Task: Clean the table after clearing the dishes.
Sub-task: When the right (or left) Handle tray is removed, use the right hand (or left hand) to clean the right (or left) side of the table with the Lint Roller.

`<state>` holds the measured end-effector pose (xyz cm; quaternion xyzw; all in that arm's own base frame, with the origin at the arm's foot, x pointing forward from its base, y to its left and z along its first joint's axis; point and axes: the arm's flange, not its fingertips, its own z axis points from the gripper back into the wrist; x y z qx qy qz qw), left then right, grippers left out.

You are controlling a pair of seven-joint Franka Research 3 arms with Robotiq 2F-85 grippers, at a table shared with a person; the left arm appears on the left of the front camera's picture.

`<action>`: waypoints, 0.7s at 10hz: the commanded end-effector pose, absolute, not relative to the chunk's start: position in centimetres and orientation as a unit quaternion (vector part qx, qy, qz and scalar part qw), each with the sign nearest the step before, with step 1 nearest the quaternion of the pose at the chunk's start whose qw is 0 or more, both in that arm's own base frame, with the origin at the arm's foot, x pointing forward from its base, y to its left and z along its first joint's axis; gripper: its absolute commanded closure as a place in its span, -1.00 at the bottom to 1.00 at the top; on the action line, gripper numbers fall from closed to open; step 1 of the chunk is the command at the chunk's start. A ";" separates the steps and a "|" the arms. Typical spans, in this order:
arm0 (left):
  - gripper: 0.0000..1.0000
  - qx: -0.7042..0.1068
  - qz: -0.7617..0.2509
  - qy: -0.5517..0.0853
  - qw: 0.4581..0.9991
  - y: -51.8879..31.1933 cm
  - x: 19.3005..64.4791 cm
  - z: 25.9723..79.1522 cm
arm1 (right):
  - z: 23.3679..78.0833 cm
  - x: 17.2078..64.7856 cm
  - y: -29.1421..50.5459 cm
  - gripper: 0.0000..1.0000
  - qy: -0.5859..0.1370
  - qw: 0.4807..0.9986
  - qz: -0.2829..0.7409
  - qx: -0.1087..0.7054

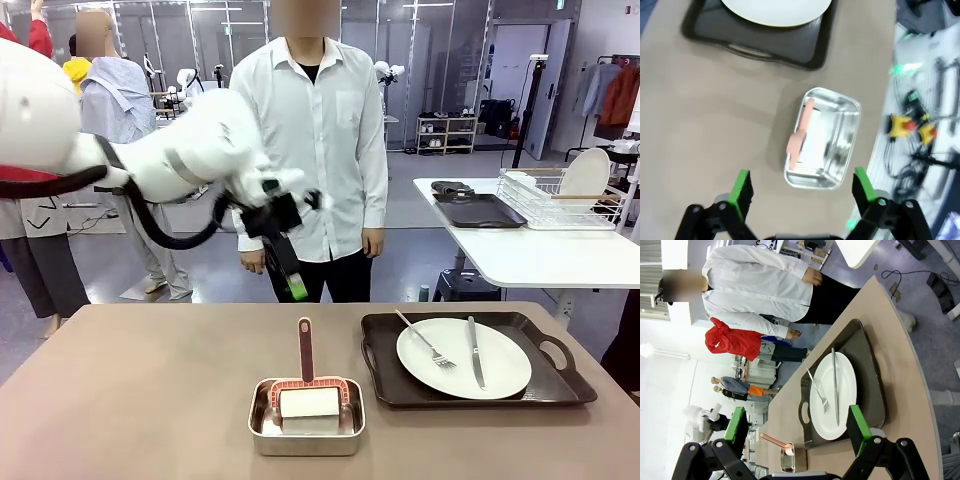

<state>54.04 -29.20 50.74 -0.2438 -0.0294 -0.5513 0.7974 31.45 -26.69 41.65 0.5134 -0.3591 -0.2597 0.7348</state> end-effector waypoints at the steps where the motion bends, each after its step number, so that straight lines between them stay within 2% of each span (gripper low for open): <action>1: -1.00 -0.430 -0.347 -0.088 0.829 -20.4 54.3 52.8 | 41.7 31.1 -26.6 -1.00 -0.362 0.734 -0.256 0.514; 2: -1.00 -0.477 -0.280 -0.130 0.823 -14.4 53.7 53.3 | 41.7 31.1 -26.6 -1.00 -0.362 0.734 -0.256 0.514; 5: -1.00 -0.522 -0.092 -0.248 0.811 3.4 48.5 52.9 | 41.7 31.1 -26.6 -1.00 -0.362 0.734 -0.256 0.514; 7: -1.00 -0.538 -0.022 -0.288 0.792 14.4 43.7 52.1 | 41.7 31.1 -26.6 -1.00 -0.362 0.734 -0.256 0.514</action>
